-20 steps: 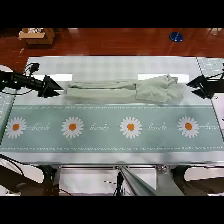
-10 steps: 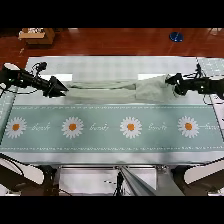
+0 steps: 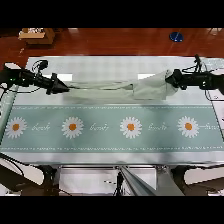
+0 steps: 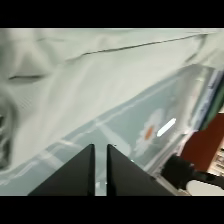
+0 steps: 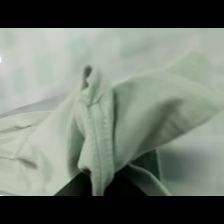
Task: Fold the shirts.
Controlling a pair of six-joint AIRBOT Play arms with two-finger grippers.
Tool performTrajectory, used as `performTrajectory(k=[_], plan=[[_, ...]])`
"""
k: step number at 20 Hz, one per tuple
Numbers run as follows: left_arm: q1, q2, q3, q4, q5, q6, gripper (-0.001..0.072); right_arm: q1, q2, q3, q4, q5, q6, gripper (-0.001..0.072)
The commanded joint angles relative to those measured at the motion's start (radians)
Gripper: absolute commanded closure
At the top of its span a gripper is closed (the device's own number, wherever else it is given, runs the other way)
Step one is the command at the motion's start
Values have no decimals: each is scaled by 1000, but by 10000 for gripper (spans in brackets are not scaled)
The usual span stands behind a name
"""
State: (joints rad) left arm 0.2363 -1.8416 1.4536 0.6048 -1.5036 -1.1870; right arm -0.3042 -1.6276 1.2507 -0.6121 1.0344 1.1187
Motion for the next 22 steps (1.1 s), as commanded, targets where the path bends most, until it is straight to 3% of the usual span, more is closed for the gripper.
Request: performTrajectory(k=[1,3,6,13,22], plan=[[-61,0,0,-230,1,71,618,-1,124,1,-48,80,-3,686],[-134,0,0,-287,14,95,673,-2,196,1,-53,128,26,687],[-277,0,0,-292,77,106,673,-2,309,1,-98,198,78,687],[-599,-4,0,-292,274,118,673,-2,510,1,-373,334,233,687],[-859,-30,0,-356,501,117,673,-2,631,1,-385,385,322,687]])
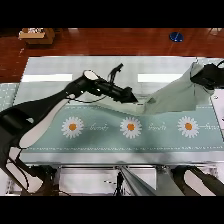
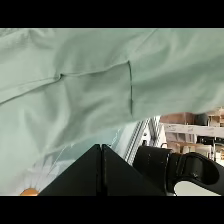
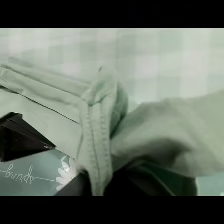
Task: Fold the shirts.
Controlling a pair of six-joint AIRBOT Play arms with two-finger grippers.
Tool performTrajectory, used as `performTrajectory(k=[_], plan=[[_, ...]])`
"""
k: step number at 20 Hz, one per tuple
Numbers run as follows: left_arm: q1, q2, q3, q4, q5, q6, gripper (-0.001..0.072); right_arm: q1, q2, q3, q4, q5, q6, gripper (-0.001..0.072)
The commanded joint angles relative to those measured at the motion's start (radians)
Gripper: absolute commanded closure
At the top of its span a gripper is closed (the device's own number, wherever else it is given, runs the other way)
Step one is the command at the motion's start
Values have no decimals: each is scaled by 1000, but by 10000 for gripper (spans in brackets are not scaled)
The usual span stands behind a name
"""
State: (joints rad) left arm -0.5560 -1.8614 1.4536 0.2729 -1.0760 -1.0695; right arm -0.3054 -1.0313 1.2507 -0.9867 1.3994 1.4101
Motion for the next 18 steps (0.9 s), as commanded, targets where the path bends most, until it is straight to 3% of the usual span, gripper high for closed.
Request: performTrajectory(k=[1,7,12,18], plan=[[-85,-18,1,-32,85,0,674,0,48,1,-10,24,35,686],[-181,-104,1,-163,116,-1,673,0,131,1,-7,64,76,686],[-276,-159,1,-344,240,33,674,0,224,1,-7,112,109,686],[-157,-110,0,-273,189,67,678,-1,253,1,-76,117,109,687]])
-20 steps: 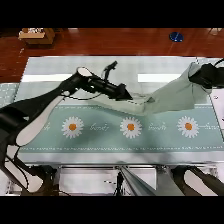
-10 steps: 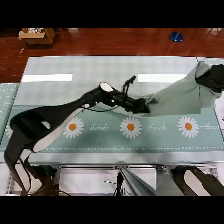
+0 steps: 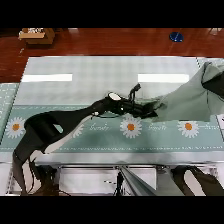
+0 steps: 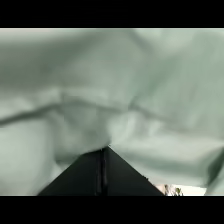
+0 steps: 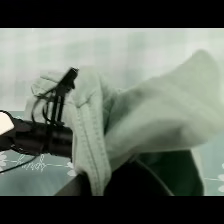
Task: Fold the shirts.
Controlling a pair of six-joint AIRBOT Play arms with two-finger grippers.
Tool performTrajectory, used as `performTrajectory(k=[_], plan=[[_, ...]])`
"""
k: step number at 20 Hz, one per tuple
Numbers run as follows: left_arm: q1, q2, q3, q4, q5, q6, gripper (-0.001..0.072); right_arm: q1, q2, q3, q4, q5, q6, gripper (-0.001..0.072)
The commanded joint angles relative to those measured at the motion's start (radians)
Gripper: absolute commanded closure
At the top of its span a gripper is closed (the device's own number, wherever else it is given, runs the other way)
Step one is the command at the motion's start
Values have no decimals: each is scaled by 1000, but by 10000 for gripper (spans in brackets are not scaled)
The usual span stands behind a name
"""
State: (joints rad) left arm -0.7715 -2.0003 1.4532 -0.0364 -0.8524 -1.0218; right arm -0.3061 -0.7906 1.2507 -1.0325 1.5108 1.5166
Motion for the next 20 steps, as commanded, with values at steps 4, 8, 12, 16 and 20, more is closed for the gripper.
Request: performTrajectory(k=[4,8,12,16,20], plan=[[243,206,0,313,-138,13,678,1,3,1,-33,-27,-9,687],[456,435,1,408,-243,15,677,119,-71,1,-110,-61,-8,687],[656,638,1,408,-318,15,676,358,-213,1,-223,-184,61,687],[813,797,0,427,-411,14,676,571,-403,1,-226,-402,130,687],[861,883,0,441,-512,14,676,740,-602,1,-225,-649,184,686]])
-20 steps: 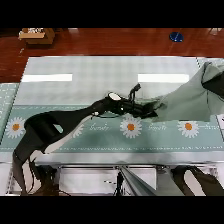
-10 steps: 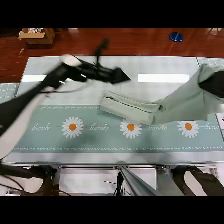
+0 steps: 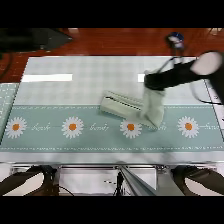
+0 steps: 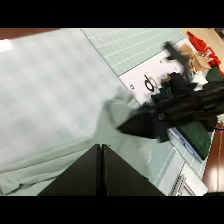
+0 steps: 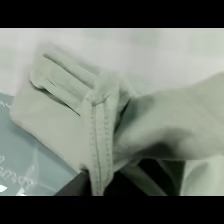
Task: Fold the shirts.
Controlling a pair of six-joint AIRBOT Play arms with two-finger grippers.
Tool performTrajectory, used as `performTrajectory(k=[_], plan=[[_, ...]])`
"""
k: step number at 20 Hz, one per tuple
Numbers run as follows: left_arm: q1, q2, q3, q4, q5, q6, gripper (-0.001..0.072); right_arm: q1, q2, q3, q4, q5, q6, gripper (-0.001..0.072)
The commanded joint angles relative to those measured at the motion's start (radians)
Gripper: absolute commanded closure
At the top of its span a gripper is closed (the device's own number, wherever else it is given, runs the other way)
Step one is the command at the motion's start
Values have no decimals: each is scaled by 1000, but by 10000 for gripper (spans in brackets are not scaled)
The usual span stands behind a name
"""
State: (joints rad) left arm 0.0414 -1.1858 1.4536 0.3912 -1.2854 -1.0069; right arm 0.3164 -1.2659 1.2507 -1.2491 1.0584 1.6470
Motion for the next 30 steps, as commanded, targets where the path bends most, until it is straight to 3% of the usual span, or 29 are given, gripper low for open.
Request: performTrajectory(k=[1,4,7,8,9,10,11,14,19,21,24,27,30], plan=[[48,80,0,14,-100,0,676,149,-167,1,-6,-251,82,687],[45,106,-10,14,-138,-1,676,224,-264,1,-5,-389,186,686],[45,115,-43,13,-141,0,676,266,-316,1,44,-454,207,682],[45,115,-61,14,-141,0,676,273,-325,1,60,-466,208,575],[45,114,-83,14,-141,0,676,273,-328,1,78,-468,207,389],[45,115,-105,14,-141,0,675,272,-326,1,79,-467,207,263],[45,115,-127,14,-141,0,676,265,-316,1,77,-454,201,240],[53,114,-180,19,-140,5,675,211,-241,1,13,-311,130,241],[90,114,-187,82,-139,4,675,10,-21,1,-515,182,85,242],[103,114,-187,82,-140,4,675,-124,50,-1,-591,296,26,240],[108,114,-187,82,-140,4,675,-382,100,-64,-369,326,0,124],[108,114,-187,82,-140,4,675,-578,102,-224,16,271,-57,124],[108,114,-187,84,-140,4,675,-607,101,-416,277,101,-111,124]])
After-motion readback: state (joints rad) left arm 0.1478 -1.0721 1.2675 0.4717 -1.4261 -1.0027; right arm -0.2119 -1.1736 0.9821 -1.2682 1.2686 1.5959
